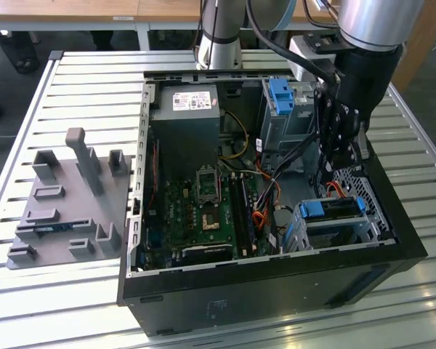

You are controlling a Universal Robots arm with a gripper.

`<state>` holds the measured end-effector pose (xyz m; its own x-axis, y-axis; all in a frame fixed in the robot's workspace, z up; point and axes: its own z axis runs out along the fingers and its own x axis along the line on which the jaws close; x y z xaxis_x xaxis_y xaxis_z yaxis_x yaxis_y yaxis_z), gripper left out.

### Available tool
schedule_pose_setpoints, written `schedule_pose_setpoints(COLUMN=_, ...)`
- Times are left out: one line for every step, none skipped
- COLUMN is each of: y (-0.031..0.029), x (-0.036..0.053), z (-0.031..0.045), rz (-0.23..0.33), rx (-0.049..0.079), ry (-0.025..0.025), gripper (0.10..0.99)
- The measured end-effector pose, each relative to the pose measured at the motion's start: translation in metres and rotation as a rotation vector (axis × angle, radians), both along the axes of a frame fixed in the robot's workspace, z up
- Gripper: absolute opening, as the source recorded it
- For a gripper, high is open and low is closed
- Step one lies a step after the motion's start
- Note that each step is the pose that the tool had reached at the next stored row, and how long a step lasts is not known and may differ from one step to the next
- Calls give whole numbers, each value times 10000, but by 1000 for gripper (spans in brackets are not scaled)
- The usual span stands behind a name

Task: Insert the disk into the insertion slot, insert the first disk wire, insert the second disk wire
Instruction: 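Insert the second disk wire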

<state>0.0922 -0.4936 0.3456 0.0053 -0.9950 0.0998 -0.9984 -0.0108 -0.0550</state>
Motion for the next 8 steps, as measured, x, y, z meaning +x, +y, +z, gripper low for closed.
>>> schedule_pose_setpoints(y=1, x=0, z=-2, rz=0, rx=-3, ry=-1, gripper=149)
schedule_pose_setpoints(y=2, x=0, z=-2, rz=0, rx=-5, ry=-1, gripper=149)
schedule_pose_setpoints(y=2, x=0, z=-2, rz=-1, rx=-7, ry=0, gripper=149)
schedule_pose_setpoints(y=2, x=1, z=-2, rz=-1, rx=21, ry=0, gripper=149)
schedule_pose_setpoints(y=2, x=2, z=-4, rz=-1, rx=173, ry=-1, gripper=149)
schedule_pose_setpoints(y=2, x=3, z=-4, rz=0, rx=371, ry=-1, gripper=149)
schedule_pose_setpoints(y=2, x=3, z=-4, rz=0, rx=552, ry=-1, gripper=149)
schedule_pose_setpoints(y=1, x=3, z=-4, rz=0, rx=723, ry=0, gripper=149)
